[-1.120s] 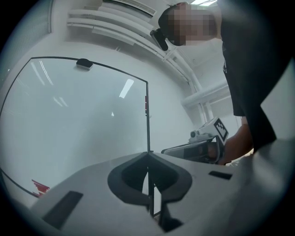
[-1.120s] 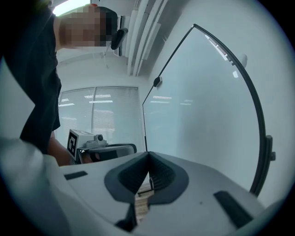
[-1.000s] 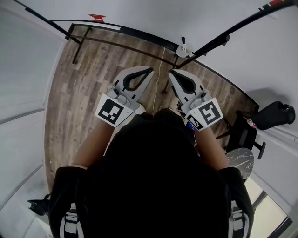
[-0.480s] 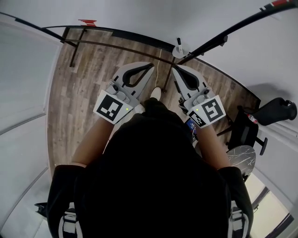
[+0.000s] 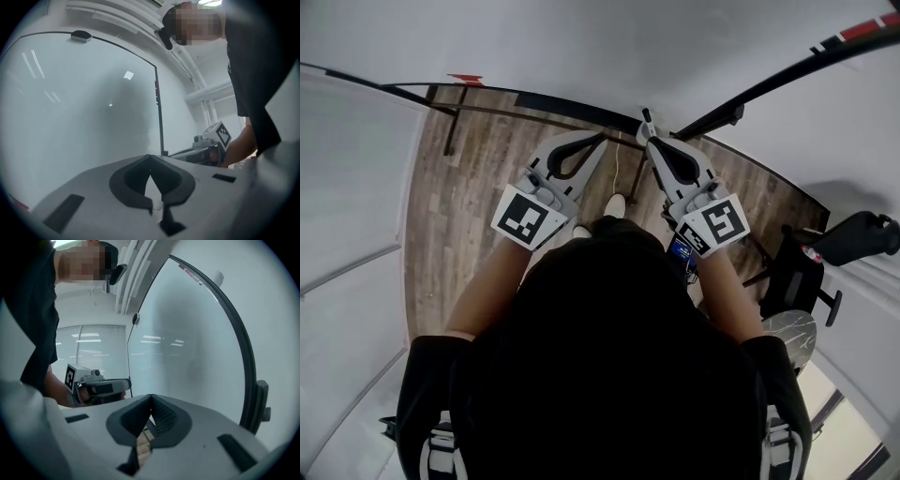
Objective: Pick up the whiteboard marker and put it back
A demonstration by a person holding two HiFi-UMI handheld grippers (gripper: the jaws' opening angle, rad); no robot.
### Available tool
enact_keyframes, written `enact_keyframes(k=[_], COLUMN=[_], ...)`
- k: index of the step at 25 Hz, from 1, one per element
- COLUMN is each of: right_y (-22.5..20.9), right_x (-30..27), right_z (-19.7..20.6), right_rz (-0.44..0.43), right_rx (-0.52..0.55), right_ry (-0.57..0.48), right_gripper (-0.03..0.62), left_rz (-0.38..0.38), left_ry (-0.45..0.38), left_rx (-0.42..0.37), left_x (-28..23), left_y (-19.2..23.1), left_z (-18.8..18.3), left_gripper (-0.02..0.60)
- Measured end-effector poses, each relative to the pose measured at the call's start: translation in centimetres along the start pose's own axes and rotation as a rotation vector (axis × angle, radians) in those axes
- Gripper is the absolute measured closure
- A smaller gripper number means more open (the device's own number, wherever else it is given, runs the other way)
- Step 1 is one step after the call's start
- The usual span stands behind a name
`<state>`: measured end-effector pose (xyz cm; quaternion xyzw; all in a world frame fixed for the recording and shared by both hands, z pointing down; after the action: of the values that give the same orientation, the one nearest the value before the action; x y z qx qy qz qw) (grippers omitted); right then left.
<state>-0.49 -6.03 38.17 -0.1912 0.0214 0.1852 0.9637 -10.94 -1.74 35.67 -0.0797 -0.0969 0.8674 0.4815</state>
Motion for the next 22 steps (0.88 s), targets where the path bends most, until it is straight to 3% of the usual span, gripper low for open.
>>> enact_keyframes(k=[11,22], right_y=[-6.4,-10.1], right_x=[-1.5,-3.7], right_z=[0.8,5.2], right_rz=[0.087,0.308], right_rx=[-0.007,-0.053], right_ry=[0.077,0.136], right_gripper=[0.597,0.597], left_rz=[0.018,0.216], left_ry=[0.023,-0.01], left_rx=[0.005,0.002], left_x=[-4.8,-6.8], left_y=[1.7,3.5], left_z=[1.1,3.4], left_gripper=[0.578,0.578])
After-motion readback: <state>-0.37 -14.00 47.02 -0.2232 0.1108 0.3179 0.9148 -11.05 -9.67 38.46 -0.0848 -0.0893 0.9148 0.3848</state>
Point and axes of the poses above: the fingertips, and each gripper's own axes: x backward along the fingers, y to its left, z out of its underside, the point moved 3 cm from there along x, backward along the fingers, and after that the axes turned 14 degrees about -x, right-handed, at the moved point
